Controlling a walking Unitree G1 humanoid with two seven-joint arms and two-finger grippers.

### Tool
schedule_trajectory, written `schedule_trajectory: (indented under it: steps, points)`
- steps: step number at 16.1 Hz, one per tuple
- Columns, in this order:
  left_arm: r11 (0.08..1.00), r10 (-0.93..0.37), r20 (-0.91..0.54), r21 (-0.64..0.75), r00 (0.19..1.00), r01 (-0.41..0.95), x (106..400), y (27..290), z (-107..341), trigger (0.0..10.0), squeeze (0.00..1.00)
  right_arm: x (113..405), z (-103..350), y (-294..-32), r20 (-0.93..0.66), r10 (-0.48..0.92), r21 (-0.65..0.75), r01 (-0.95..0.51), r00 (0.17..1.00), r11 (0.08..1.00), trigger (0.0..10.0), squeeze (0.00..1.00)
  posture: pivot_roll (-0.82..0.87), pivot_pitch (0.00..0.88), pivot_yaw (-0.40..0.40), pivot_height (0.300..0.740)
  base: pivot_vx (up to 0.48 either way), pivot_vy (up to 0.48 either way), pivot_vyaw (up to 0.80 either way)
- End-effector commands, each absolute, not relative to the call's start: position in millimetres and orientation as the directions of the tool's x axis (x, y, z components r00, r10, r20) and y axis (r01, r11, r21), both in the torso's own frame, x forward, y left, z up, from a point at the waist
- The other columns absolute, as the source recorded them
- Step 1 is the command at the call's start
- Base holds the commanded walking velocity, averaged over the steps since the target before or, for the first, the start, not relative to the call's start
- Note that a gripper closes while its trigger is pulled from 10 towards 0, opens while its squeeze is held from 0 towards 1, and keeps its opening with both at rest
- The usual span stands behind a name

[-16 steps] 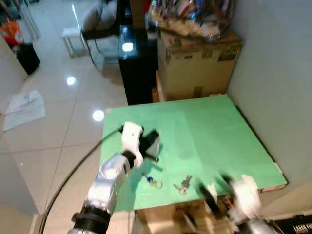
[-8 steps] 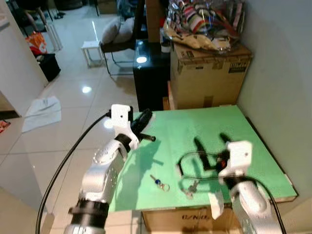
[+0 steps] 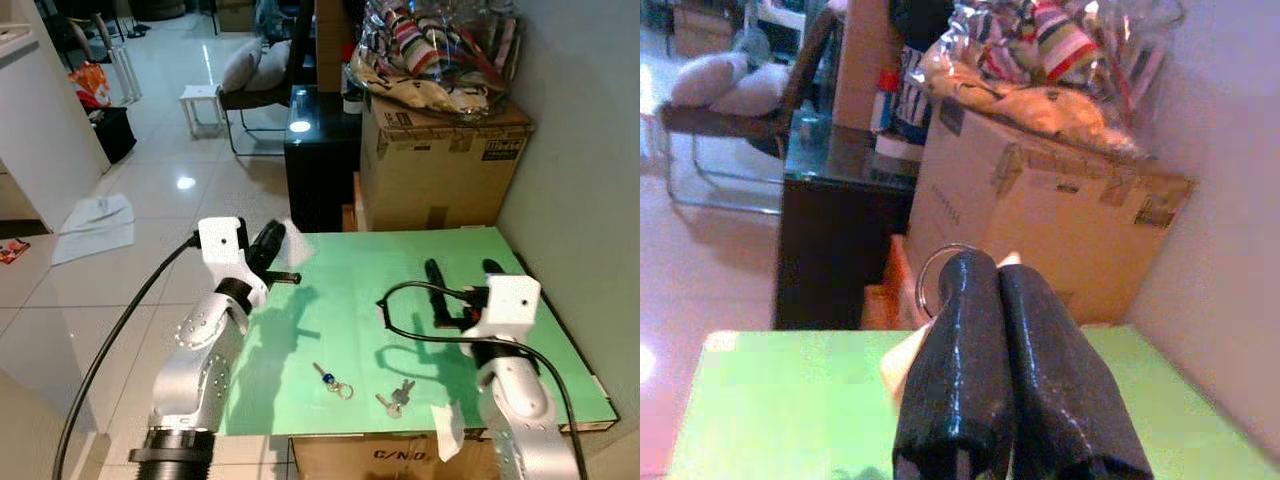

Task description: Hang keys on a hook

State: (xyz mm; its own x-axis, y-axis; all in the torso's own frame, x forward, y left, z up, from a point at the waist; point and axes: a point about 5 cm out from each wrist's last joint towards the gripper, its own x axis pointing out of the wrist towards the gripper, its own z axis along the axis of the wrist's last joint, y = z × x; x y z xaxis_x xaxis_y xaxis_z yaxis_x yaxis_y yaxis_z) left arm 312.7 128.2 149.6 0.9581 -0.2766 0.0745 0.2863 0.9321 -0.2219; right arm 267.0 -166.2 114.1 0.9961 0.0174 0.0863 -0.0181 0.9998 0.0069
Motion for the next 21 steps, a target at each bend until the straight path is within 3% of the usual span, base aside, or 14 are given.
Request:
schedule_trajectory:
  steps: [1, 2, 5, 11, 16, 21]
  points:
    - [0.952, -0.246, 0.032, -0.178, 0.969, 0.248, 311, 133, 142, 0.8, 0.00, 269, 111, -165, 0.072, 0.016, 0.009, -0.017, 0.997, 1.000, 10.0, 1.00, -0.13, 0.000, 0.037, 0.736, 0.000, 0.000, 0.00]
    - [0.962, -0.228, 0.004, -0.151, 0.974, 0.226, 310, 135, 136, 10.0, 0.00, 270, 109, -161, 0.061, 0.024, 0.021, -0.025, 0.998, 0.999, 10.0, 1.00, -0.13, 0.000, 0.033, 0.736, 0.000, 0.000, 0.00]
    - [0.971, -0.199, -0.033, -0.145, 0.979, 0.192, 314, 138, 123, 10.0, 0.00, 275, 107, -148, 0.032, 0.074, 0.015, -0.074, 0.997, 0.997, 10.0, 1.00, -0.13, 0.000, 0.015, 0.736, 0.000, 0.000, 0.00]
    - [0.981, -0.161, -0.044, -0.120, 0.986, 0.155, 313, 133, 115, 10.0, 0.00, 279, 99, -153, -0.086, 0.108, -0.092, -0.116, 0.990, 0.989, 10.0, 1.00, -0.13, 0.000, -0.016, 0.736, 0.000, 0.000, 0.00]
    - [0.984, -0.153, -0.074, -0.103, 0.985, 0.145, 302, 129, 100, 10.0, 0.00, 271, 96, -163, -0.119, 0.122, -0.110, -0.135, 0.985, 0.985, 10.0, 1.00, -0.13, 0.000, -0.064, 0.736, -0.264, 0.000, 0.00]
    - [0.986, -0.154, -0.071, -0.077, 0.986, 0.148, 306, 124, 101, 10.0, 0.00, 276, 93, -160, -0.119, 0.127, -0.052, -0.134, 0.985, 0.990, 10.0, 1.00, -0.13, 0.000, -0.041, 0.736, -0.275, 0.000, 0.00]
